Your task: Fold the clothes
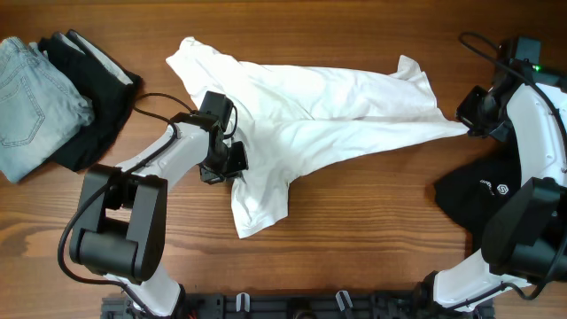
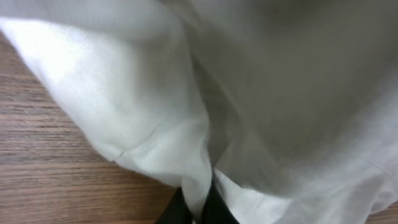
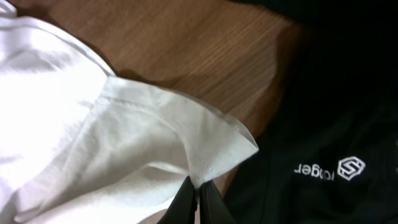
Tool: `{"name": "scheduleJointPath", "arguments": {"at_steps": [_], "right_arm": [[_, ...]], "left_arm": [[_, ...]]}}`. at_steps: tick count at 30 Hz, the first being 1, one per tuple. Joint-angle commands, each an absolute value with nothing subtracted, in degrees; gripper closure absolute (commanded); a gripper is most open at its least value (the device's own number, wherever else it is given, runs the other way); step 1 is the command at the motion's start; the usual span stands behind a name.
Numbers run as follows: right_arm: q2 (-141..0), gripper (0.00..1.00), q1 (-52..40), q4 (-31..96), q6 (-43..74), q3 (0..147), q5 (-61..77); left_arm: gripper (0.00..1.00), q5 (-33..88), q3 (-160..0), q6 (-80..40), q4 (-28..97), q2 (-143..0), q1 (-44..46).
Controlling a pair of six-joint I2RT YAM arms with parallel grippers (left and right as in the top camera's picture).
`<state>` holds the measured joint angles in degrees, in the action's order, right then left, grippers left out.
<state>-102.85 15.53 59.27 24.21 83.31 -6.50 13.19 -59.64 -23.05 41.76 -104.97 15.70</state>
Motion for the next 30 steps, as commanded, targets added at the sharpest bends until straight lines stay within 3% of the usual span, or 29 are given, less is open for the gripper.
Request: {"name": "scheduleJointPath", "arguments": {"at_steps": [1, 4, 7, 12, 19, 24, 30], "right_arm": [[-101.8, 0.96, 15.6, 60.2, 21.0, 84.1, -4.4], [-100.2, 0.96, 15.6, 61.6, 16.8, 85.4, 4.4], [-95.9, 0.96, 15.6, 64.1, 14.5, 90.3, 6.0], [-83.7, 0.96, 15.6, 65.2, 12.1, 103.8, 7.6], [-71.1, 0.96, 15.6, 59.6, 12.1, 110.4, 7.1], [-74.8, 0.96, 15.6, 58.8, 12.0, 110.3, 7.4], [-94.0, 0.96, 15.2, 54.3, 10.1, 110.4, 14.9]], "left_arm": [[0.96, 18.4, -61.0, -19.4, 46.5, -104.2, 14.7], [0.96, 18.8, -71.9, -12.9, 58.0, -97.4, 8.9], [0.96, 18.9, -83.6, -10.9, 61.6, -89.3, 2.3], [0.96, 22.1, -97.5, -12.0, 57.9, -76.0, -4.5], [0.96, 18.1, -99.3, -15.4, 50.3, -62.3, -7.4], [0.96, 16.9, -99.2, -15.4, 50.0, -65.2, -7.4], [0.96, 16.9, -99.2, -15.2, 42.6, -86.2, -7.1]]}}
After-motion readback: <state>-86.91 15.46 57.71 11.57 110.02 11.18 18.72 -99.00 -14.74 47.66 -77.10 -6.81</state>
